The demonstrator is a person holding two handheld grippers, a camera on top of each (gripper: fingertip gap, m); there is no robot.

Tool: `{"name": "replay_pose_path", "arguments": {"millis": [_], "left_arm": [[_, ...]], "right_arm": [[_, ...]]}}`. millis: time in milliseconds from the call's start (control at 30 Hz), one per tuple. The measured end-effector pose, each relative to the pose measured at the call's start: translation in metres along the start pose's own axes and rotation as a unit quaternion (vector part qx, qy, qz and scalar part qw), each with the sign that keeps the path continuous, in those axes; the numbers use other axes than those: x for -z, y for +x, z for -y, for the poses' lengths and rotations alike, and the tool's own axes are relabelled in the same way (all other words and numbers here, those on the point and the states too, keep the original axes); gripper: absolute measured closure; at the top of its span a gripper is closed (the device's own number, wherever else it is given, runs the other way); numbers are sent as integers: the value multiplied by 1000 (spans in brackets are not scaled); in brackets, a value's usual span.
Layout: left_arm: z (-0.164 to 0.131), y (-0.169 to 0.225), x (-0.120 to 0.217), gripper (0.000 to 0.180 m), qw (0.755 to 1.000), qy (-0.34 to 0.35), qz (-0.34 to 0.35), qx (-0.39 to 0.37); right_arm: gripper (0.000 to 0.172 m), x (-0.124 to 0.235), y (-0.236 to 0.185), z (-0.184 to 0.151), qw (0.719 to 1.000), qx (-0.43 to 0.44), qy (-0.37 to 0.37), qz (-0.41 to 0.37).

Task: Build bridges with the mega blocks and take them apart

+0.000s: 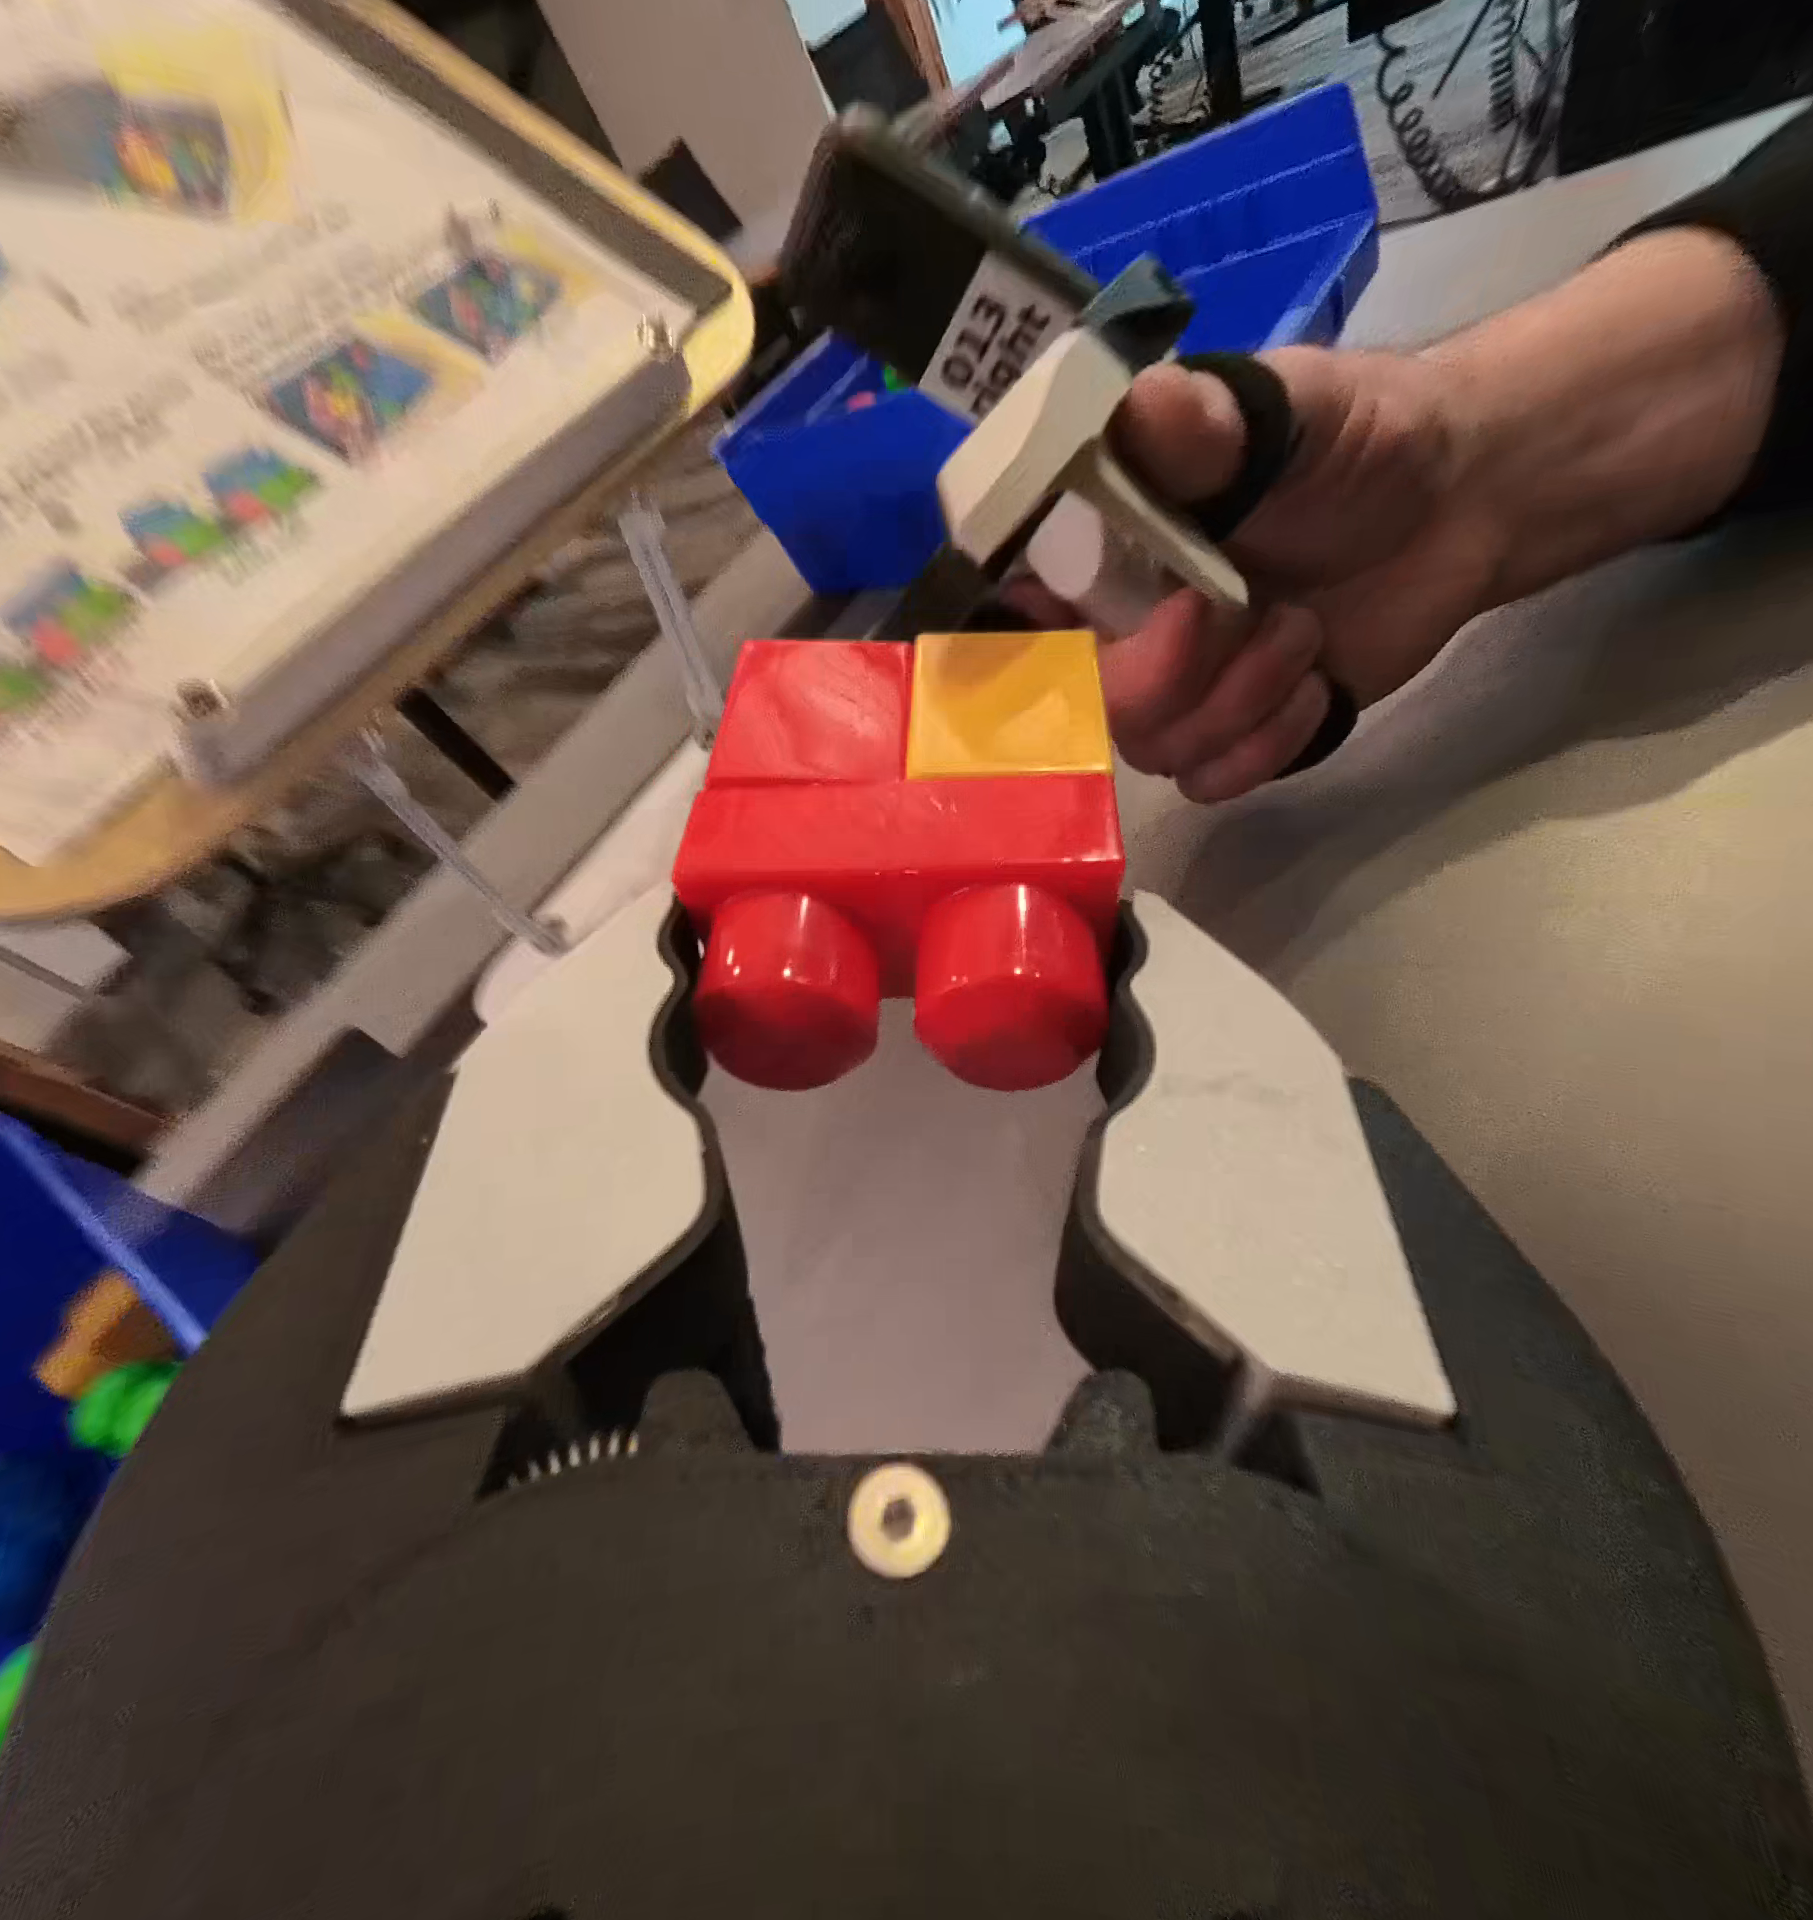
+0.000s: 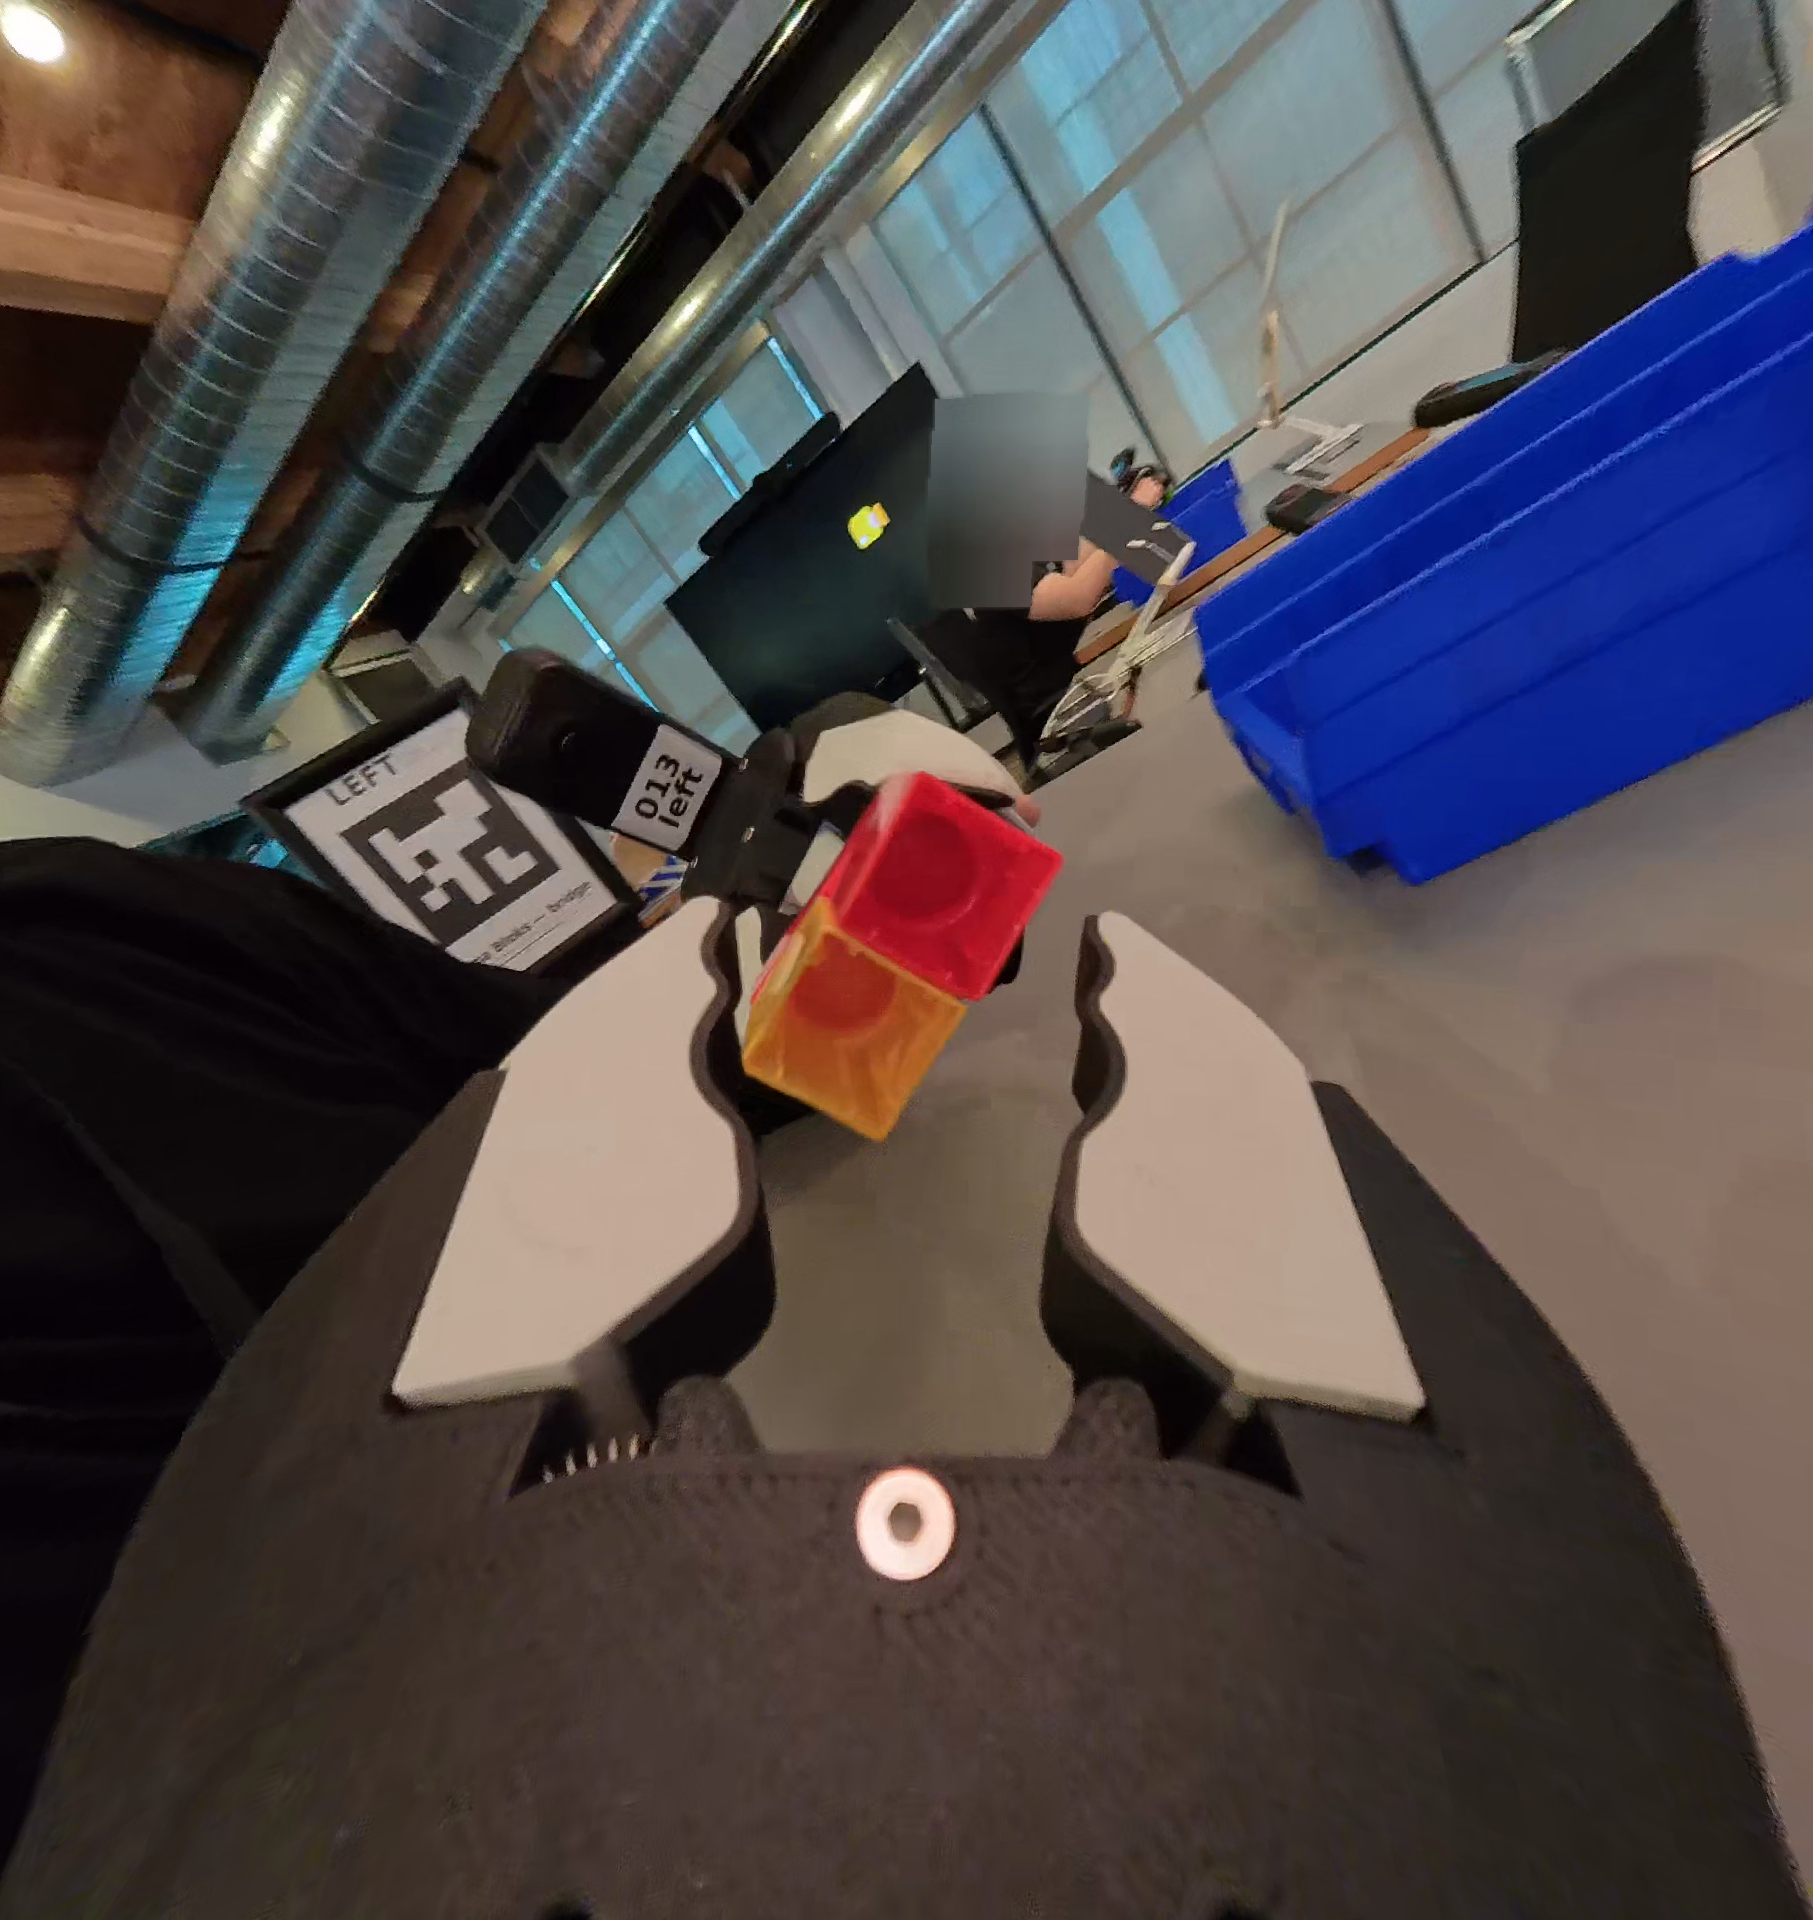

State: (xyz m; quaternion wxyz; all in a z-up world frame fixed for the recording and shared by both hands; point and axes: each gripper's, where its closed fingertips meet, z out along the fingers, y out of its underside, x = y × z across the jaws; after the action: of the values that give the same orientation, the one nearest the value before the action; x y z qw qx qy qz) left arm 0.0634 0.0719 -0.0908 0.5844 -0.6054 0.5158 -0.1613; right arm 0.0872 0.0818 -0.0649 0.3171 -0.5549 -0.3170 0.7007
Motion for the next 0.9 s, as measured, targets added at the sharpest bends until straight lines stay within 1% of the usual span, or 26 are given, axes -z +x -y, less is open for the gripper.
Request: {"name": "replay_pose_path", "arguments": {"millis": [67, 100, 167, 233, 300, 433, 533, 633, 667, 800, 900], "left_arm": [[-7, -4, -2, 106, 999, 5, -17, 47], [-9, -4, -3, 107, 997, 6, -34, 69], [-9, -7, -4, 107, 994, 16, -47, 101], [-10, -6, -6, 107, 989, 19, -72, 130], [-9, -4, -6, 107, 981, 32, -101, 163], [-6, -1, -4, 106, 957, 66, -158, 234], [-6, 8, -5, 106, 951, 62, -191, 234], [-6, 15, -9, 106, 952, 53, -201, 223], [-6, 16, -10, 106, 953, 51, -202, 220], [-5, 17, -8, 106, 949, 54, -210, 227], [1, 16, -8, 106, 945, 66, -212, 239]], "right_arm": [[121, 10, 7, 5, 1000, 11, 18, -13], [123, 13, 10, 5, 999, 22, 14, -23], [126, 17, 16, 5, 998, 42, 7, -42], [139, 19, 15, 5, 997, 64, 3, -44], [142, 19, 16, 1, 992, 105, -15, -63], [147, 14, 4, -1, 982, 171, -41, -67], [154, 9, 1, -7, 976, 196, -58, -71], [156, 4, 0, -15, 971, 213, -84, -76], [163, 3, -1, -17, 969, 221, -87, -74], [166, 2, -2, -18, 963, 238, -97, -85], [167, 2, -6, -14, 963, 243, -78, -82]]}}
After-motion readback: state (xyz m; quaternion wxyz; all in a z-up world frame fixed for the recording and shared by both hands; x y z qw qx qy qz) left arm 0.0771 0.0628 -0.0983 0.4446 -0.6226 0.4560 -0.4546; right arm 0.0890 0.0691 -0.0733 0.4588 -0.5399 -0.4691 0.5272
